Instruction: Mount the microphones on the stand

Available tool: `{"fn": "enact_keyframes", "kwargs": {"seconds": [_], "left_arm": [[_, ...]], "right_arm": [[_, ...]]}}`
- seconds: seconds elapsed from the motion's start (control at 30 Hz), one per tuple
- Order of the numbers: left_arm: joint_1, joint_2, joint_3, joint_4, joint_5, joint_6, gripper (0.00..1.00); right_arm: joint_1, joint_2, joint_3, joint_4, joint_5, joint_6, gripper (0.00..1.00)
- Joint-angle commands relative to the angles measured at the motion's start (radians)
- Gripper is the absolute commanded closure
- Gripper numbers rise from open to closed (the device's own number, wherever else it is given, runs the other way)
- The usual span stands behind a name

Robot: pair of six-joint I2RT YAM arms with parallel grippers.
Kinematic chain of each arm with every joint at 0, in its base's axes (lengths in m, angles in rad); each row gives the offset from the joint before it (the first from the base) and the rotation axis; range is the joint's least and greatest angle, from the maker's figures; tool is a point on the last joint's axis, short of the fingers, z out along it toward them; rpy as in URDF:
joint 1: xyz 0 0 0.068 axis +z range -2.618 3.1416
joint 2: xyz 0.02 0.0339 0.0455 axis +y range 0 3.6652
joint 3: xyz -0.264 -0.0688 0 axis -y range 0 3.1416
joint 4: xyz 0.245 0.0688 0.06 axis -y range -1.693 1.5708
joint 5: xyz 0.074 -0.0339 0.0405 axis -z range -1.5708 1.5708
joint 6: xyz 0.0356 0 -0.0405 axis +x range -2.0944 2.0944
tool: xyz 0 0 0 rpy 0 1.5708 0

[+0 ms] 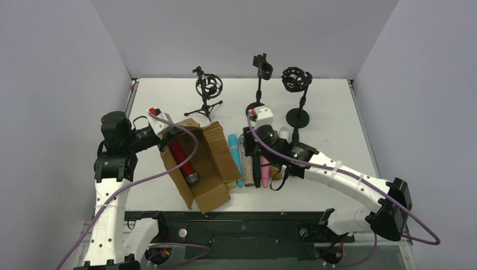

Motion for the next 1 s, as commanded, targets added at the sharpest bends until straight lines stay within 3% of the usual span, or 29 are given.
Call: {"fn": "enact_keyframes", "kwargs": {"seconds": [0.0, 0.17, 0.5, 0.73, 0.97], "left_arm": [[0.006, -0.017, 0.042, 0.060, 0.036, -0.034, 1.00], [0.007, -0.037, 0.037, 0.037, 0.003, -0.022, 1.00], [-0.015, -0.055, 0.031, 0.007, -0.007, -0.030, 1.00], [-0.017, -0.055, 0.047, -0.024, -0.018, -0.010, 1.00], [-0.016, -0.065, 0.038, -0.034, -0.033, 0.002, 1.00]], "right_arm": [[0.239, 0.040, 0.073, 0.247, 0.039, -0.131, 0.57], [0.392, 0.179, 0.101, 0.390, 0.012, -0.206, 0.57], [0.424, 0.496, 0.132, 0.786, -0.096, -0.262, 0.56], [0.402, 0.667, 0.281, 0.774, -0.094, -0.279, 0.55], [0.388, 0.746, 0.337, 0.702, 0.036, -0.272, 0.57]]}}
